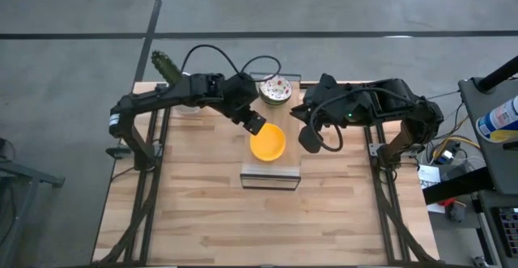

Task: Pick & Place Mini bowls
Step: Stack the yellow bowl on top of the other yellow bowls on the shelf

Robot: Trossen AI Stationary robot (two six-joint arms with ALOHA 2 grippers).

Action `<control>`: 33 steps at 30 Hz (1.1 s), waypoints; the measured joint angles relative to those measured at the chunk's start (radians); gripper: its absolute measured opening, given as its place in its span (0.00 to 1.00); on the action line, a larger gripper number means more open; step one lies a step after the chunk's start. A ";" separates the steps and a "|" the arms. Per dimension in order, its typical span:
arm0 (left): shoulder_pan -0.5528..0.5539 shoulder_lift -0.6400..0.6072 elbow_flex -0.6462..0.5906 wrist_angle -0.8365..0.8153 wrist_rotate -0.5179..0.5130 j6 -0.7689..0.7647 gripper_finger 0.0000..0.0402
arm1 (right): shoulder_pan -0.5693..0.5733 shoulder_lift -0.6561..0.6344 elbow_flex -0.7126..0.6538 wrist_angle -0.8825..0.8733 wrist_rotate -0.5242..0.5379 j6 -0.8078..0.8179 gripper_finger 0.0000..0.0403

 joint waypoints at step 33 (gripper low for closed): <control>0.042 0.020 -0.109 0.063 0.031 0.027 0.00 | 0.000 0.000 -0.002 -0.002 0.000 0.008 0.11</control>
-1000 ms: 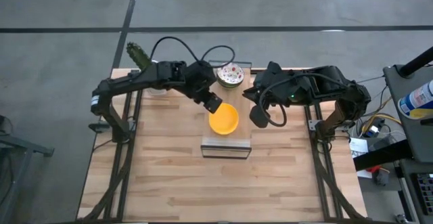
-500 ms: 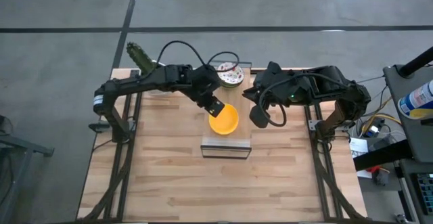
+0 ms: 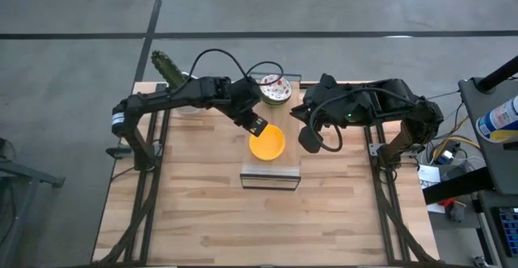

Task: Pick & Place Mini bowls
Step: Stack the yellow bowl on top of the other yellow bowls on the shelf, then return to Home Position

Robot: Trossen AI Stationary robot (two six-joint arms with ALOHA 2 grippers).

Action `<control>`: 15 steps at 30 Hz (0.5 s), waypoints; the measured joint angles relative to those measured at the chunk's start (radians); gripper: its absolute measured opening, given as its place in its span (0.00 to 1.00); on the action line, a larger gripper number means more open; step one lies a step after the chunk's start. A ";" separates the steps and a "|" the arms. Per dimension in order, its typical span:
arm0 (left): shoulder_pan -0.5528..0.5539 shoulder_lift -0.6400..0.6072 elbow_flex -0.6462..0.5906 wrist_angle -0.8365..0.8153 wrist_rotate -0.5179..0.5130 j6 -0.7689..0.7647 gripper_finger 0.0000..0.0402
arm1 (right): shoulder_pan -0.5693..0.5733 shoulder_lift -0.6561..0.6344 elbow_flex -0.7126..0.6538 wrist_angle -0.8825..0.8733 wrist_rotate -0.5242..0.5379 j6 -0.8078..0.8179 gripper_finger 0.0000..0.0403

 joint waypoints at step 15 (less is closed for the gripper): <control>0.005 -0.005 0.004 0.083 0.070 0.014 0.00 | 0.000 0.000 -0.002 -0.009 0.000 0.003 0.11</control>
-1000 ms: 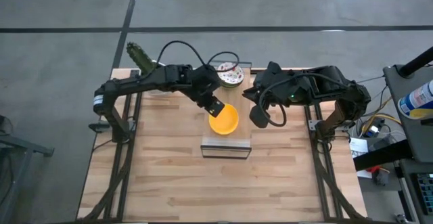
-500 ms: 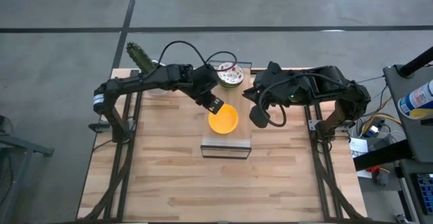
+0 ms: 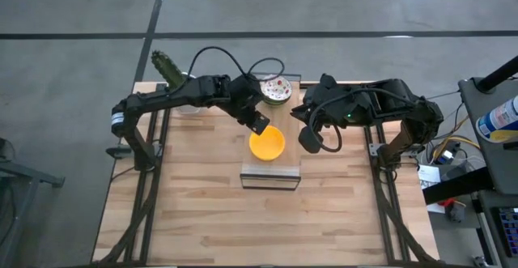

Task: Pick & Place Mini bowls
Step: Return to Home Position

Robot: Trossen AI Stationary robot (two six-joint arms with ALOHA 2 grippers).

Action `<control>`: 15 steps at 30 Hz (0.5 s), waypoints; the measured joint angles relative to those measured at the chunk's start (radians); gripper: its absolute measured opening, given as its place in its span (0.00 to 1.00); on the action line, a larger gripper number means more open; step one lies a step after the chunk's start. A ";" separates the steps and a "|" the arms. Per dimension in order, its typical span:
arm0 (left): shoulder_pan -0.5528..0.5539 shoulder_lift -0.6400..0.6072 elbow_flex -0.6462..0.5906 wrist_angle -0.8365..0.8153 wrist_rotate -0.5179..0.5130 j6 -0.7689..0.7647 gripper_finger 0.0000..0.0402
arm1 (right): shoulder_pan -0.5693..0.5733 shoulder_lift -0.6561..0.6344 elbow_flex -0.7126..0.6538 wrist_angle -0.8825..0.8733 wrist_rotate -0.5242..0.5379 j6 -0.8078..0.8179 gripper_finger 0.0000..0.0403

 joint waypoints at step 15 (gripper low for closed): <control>0.003 -0.027 -0.036 0.009 0.001 0.033 0.00 | 0.000 0.000 -0.003 -0.065 0.048 0.057 0.06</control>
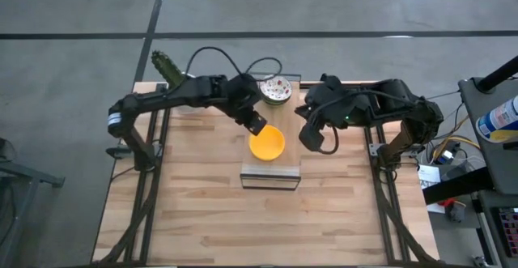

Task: Pick & Place Mini bowls
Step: Return to Home Position

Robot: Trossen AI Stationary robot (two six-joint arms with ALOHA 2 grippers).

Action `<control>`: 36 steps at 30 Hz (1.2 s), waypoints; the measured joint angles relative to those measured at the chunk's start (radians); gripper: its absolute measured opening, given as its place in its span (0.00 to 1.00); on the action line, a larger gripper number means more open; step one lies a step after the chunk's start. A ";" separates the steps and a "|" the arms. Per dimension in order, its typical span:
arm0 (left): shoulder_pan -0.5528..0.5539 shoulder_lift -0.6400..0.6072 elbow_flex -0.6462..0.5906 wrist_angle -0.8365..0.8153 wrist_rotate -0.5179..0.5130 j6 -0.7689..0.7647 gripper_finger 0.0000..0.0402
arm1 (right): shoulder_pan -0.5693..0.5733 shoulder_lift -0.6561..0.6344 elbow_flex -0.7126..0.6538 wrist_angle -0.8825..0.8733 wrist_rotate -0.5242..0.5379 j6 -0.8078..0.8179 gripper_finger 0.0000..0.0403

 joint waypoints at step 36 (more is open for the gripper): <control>-0.232 -0.840 -1.049 0.986 -0.219 0.290 0.00 | -0.062 -0.737 -1.518 0.923 -0.159 -0.070 0.02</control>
